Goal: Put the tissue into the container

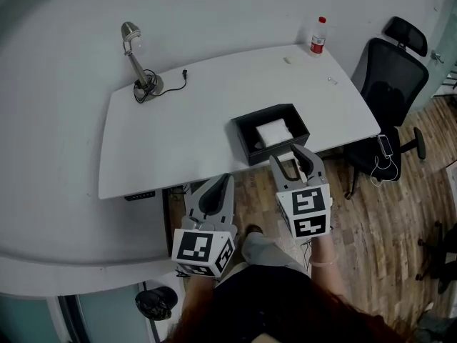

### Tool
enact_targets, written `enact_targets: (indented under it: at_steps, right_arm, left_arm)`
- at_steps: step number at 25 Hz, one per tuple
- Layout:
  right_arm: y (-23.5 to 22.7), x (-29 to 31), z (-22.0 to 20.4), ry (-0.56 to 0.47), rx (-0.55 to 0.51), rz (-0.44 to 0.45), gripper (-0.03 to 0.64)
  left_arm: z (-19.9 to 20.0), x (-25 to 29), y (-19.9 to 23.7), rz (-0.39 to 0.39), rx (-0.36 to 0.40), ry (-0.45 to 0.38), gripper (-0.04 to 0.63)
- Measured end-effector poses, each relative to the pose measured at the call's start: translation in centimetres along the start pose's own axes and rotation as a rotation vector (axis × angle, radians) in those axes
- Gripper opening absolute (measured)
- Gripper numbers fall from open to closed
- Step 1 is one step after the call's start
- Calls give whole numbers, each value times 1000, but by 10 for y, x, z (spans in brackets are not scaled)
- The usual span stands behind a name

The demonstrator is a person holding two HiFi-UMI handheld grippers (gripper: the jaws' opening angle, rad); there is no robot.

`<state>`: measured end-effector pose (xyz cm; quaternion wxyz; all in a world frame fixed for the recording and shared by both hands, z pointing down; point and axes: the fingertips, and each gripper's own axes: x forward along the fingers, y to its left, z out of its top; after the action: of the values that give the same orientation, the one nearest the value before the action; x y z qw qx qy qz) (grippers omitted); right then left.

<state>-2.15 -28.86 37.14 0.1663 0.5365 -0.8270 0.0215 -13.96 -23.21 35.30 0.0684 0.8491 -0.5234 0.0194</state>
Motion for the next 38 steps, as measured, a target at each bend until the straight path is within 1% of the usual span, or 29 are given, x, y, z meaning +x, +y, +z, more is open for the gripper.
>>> enact_targets:
  at_steps: [3,14,21,29,38]
  right_arm:
    - [8,-20,2,-19,-16,2,183]
    - [36,-93,6,-90,-100,16,160]
    - [51,-136,9,-126,-133,35,143]
    - [67,-161,4,-150,-132,60,123]
    - [50,-181,2,-196,-82,41,72]
  left_arm:
    - [2,-19,-11,8,3,-16,32]
    - [2,-81,-52,28,3,-75,32]
    - [0,-108,-77,37,-4,-95,32]
    - [-5,-117,-93,37,2,-94,32]
    - [-2,-109,-106,44,1,-101,32]
